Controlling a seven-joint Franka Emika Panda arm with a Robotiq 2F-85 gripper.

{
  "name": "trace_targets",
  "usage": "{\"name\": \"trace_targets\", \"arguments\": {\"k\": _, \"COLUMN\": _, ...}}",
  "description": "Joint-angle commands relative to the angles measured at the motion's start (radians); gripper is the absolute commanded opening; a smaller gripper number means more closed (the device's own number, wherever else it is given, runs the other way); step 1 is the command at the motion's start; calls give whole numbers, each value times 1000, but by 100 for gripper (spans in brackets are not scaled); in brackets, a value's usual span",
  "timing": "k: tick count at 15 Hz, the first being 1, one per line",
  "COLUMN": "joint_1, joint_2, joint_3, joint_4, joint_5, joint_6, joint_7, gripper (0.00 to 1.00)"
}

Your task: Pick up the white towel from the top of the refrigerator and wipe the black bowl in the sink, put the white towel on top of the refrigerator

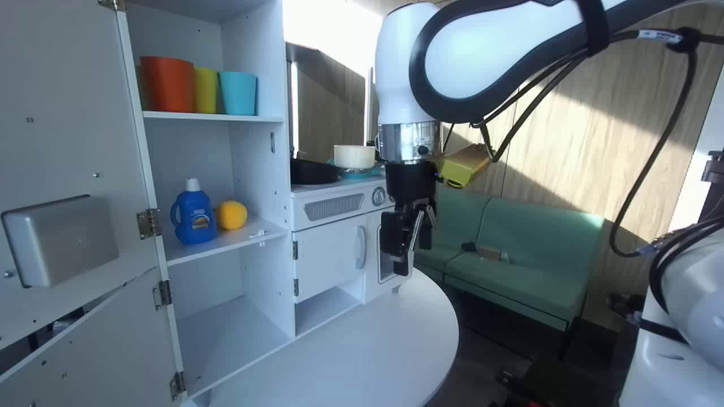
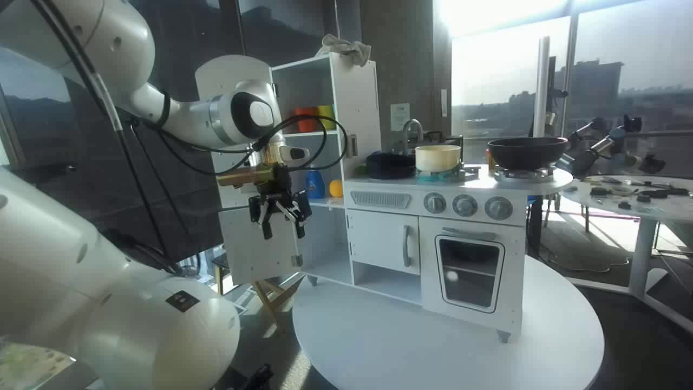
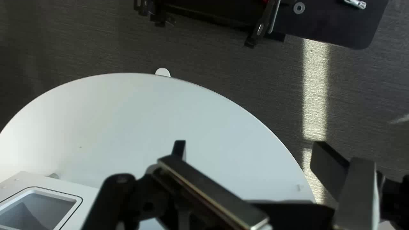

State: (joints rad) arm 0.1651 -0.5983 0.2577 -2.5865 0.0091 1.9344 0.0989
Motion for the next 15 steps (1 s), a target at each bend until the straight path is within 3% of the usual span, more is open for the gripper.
{"name": "trace_targets", "arguments": {"k": 1, "joint_1": 15, "joint_2": 2, "joint_3": -14, "joint_4": 3, "joint_5": -8, "joint_6": -1, "joint_7": 8, "gripper": 100}}
{"name": "trace_targets", "arguments": {"k": 8, "joint_1": 10, "joint_2": 23, "joint_3": -12, "joint_4": 27, "joint_5": -22, "joint_6": 28, "joint_7": 1, "gripper": 100}}
{"name": "trace_targets", "arguments": {"k": 15, "joint_1": -37, "joint_2": 144, "joint_3": 13, "joint_4": 359, "joint_5": -208, "joint_6": 97, "joint_7": 20, "gripper": 100}}
